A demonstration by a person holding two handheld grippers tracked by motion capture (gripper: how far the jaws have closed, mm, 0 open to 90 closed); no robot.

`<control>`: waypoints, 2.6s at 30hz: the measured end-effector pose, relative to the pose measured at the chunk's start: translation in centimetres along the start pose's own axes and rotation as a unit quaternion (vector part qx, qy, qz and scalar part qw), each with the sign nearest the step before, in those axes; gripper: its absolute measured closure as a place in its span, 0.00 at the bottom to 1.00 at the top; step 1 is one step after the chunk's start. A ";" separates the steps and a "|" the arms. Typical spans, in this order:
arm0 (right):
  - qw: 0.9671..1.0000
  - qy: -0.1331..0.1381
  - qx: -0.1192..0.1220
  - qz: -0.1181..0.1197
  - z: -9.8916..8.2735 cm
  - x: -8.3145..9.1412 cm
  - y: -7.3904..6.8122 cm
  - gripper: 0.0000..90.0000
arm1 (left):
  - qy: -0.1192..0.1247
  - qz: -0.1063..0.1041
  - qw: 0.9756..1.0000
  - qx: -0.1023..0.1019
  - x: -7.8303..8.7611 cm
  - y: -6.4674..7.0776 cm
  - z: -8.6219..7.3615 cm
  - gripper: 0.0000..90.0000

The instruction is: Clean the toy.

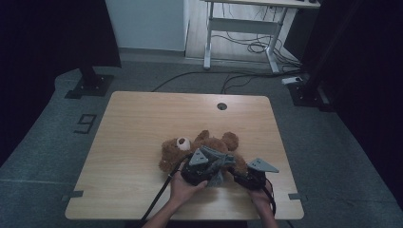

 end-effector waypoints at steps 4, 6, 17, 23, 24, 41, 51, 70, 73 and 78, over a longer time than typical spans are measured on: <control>1.000 0.001 0.001 0.002 0.0 0.0 0.1 0.60 | -0.008 0.012 1.000 -0.005 1.1 -0.1 -0.6 0.81; 1.000 0.002 0.002 0.003 0.0 0.0 0.1 0.60 | -0.007 0.019 1.000 -0.005 1.7 -0.3 -0.9 0.81; 1.000 0.003 0.005 0.009 -0.2 0.0 0.3 0.59 | 0.004 0.098 0.995 0.026 10.3 -4.1 -4.9 0.81; 1.000 0.004 0.005 0.010 -0.3 0.0 0.3 0.59 | -0.003 0.134 0.990 0.051 13.2 -5.7 -7.2 0.81; 1.000 0.004 0.005 0.010 -0.3 0.0 0.3 0.59 | -0.003 0.134 0.990 0.051 13.2 -5.7 -7.2 0.81; 1.000 0.005 0.003 0.011 -0.4 0.0 0.4 0.58 | 0.008 0.087 0.996 -0.015 6.5 -2.7 2.4 0.81; 1.000 0.005 0.001 0.011 -0.4 -0.1 0.4 0.58 | -0.009 0.027 0.999 -0.029 0.9 0.2 3.7 0.81; 1.000 -0.003 0.003 0.013 -0.5 -0.1 0.6 0.59 | -0.032 0.033 0.998 -0.042 -0.8 1.4 0.2 0.82; 1.000 -0.001 0.004 0.014 -0.5 0.0 0.7 0.59 | -0.034 0.047 0.997 -0.041 0.4 1.2 -0.7 0.82; 1.000 0.002 0.006 0.019 -0.5 0.0 0.8 0.59 | -0.020 0.063 0.998 -0.018 3.2 0.0 -2.7 0.82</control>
Point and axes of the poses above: each handheld gripper's, and its own axes: x roughly backward along the jaws, z roughly out of its top, y roughly to its right, the point moved 1 cm from there along -x, roughly forward along the jaws, and after that the axes turned 13 degrees about -x, right-handed, at the moved point
